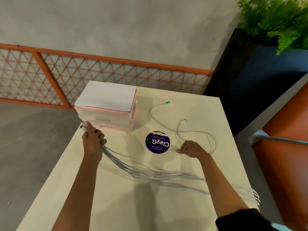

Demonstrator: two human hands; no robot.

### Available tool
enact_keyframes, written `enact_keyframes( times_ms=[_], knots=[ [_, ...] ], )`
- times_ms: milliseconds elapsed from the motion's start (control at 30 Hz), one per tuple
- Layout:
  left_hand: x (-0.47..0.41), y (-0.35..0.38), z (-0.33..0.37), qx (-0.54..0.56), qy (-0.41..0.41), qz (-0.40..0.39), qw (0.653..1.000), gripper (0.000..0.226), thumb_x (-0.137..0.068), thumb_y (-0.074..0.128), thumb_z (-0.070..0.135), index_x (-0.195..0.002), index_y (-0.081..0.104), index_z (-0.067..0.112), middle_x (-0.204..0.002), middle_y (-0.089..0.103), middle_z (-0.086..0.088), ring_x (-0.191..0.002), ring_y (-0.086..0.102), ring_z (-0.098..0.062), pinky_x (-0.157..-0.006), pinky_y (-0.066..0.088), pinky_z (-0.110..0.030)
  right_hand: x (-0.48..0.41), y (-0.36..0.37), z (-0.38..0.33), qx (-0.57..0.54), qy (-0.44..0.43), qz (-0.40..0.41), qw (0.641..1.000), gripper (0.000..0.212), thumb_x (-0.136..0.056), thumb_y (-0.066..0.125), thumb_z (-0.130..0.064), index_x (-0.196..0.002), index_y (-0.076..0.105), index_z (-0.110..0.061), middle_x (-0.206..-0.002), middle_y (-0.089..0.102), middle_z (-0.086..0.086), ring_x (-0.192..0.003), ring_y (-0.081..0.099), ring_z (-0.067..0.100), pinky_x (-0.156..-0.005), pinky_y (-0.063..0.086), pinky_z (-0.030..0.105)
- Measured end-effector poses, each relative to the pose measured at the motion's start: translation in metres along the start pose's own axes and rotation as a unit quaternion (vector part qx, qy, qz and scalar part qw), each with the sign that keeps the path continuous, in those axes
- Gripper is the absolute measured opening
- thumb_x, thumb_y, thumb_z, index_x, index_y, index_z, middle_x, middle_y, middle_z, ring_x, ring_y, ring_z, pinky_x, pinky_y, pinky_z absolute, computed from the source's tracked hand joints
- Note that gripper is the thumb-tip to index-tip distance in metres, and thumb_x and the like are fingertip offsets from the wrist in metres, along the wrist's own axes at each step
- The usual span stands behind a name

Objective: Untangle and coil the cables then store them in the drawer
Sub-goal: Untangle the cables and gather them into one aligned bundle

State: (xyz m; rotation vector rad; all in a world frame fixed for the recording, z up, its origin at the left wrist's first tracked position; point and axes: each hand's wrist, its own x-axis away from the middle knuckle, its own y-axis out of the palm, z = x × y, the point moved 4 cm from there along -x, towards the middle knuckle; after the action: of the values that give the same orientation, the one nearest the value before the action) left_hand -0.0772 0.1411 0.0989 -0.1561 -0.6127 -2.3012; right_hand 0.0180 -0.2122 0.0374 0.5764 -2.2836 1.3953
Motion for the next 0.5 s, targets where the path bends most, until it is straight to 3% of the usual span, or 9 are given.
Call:
enact_keyframes(
  times_ms=[67,267,500],
  knots=[
    [-0.003,0.002,0.000,-0.011,-0.002,-0.001,1.000,0.047,-0.097,0.037,0.053,-0.065,0.024,0.023,-0.050,0.014,0.009,-0.050,0.010,-0.013,-0.040,0.012,-0.017,-0.016,-0.003,-0.026,-0.027,-0.026,0.046,0.998,0.022,-0.089,0.063,-0.034,-0.088,0.055,-0.014,-0.098,0.063,0.006,-0.098,0.058,0.023,-0.061,0.035,0.021],
    [-0.014,0.018,-0.003,-0.041,-0.015,-0.019,0.999,0.047,-0.097,0.038,0.054,-0.064,0.026,0.022,-0.056,0.013,0.005,-0.056,0.010,-0.016,-0.042,0.011,-0.020,-0.085,-0.003,-0.084,-0.059,-0.064,0.116,0.989,0.021,-0.094,0.052,-0.020,-0.102,0.061,-0.002,-0.109,0.066,0.016,-0.103,0.059,0.032,-0.083,0.045,0.033],
    [-0.039,0.017,-0.017,-0.050,-0.039,-0.016,0.998,0.046,-0.098,0.038,0.050,-0.062,0.025,0.023,-0.053,0.019,0.008,-0.045,0.012,-0.007,-0.041,0.011,-0.019,-0.166,0.005,-0.147,-0.030,-0.094,0.144,0.985,0.031,-0.095,0.052,-0.017,-0.125,0.050,-0.009,-0.125,0.042,0.021,-0.117,0.044,0.037,-0.097,0.042,0.041]
  ],
)
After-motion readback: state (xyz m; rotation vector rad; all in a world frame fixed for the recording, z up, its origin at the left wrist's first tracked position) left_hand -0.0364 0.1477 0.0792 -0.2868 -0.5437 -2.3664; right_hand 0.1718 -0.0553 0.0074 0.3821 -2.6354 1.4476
